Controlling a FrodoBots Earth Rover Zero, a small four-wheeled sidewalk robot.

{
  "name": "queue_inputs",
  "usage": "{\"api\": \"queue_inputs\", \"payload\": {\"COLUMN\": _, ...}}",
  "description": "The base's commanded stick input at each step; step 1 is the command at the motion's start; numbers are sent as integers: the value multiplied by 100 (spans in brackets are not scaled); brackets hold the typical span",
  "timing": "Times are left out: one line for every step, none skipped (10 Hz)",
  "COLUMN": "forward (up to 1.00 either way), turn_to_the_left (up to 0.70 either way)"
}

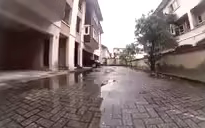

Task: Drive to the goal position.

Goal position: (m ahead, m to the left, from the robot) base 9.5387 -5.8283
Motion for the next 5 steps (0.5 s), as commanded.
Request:
{"api": "queue_inputs", "payload": {"forward": 50, "turn_to_the_left": -24}}
{"api": "queue_inputs", "payload": {"forward": 50, "turn_to_the_left": -25}}
{"api": "queue_inputs", "payload": {"forward": 50, "turn_to_the_left": -29}}
{"api": "queue_inputs", "payload": {"forward": 50, "turn_to_the_left": -39}}
{"api": "queue_inputs", "payload": {"forward": 50, "turn_to_the_left": -17}}
